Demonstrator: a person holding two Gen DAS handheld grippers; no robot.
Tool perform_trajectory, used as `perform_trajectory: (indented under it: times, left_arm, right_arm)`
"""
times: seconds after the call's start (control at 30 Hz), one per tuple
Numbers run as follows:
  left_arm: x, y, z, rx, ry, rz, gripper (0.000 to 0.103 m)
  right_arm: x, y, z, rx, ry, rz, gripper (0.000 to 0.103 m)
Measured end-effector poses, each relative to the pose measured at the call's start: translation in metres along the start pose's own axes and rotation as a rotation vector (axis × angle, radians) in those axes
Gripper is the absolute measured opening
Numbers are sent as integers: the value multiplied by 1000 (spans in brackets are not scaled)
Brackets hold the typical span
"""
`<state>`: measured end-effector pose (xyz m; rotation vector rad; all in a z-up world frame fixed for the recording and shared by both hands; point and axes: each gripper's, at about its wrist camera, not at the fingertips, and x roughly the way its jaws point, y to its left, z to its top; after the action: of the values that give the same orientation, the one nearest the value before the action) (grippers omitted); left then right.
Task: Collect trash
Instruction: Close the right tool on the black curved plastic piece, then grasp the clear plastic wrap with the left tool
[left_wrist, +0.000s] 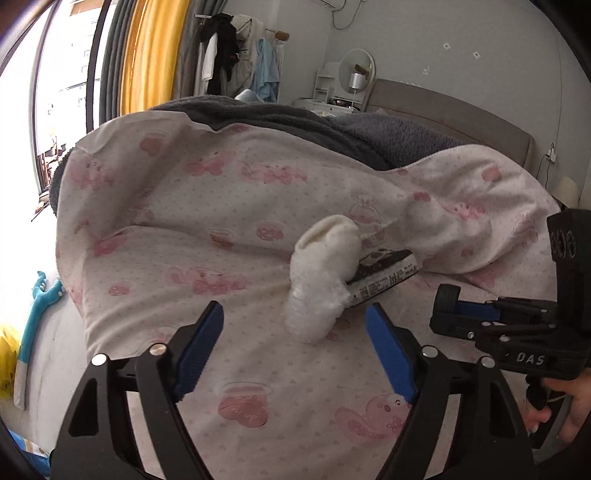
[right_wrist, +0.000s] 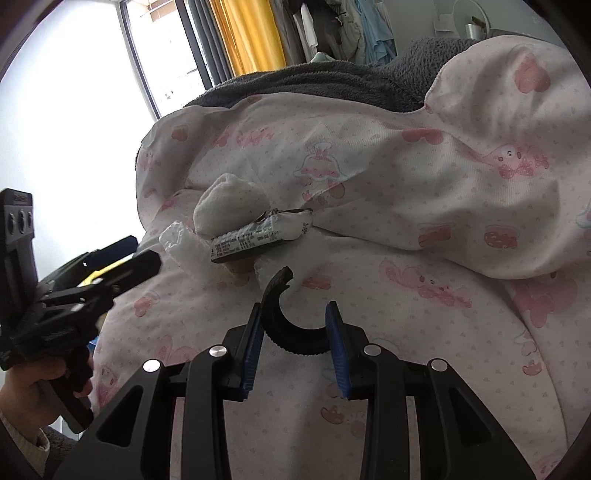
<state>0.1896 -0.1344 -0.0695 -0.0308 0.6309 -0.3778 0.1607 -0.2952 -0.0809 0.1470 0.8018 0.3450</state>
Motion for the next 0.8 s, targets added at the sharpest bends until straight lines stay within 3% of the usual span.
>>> perform_trajectory:
  times: [0.17, 0.43, 0.57, 0.8]
  left_arm:
    - [11, -5, -1, 0, 20, -27, 65]
    - [20, -4, 3, -24, 32, -40, 55]
    - [23, -2, 5, -27, 46, -48, 43]
    - [24, -2, 4, -25, 61, -51, 36]
  right_arm:
    - [-6, -6, 0, 2, -5, 6, 34]
    - [-10, -15, -2, 19, -1, 13, 34]
    - [-11, -13, -1, 15, -4, 18, 34]
    - [-12, -7, 3, 8, -1, 29, 34]
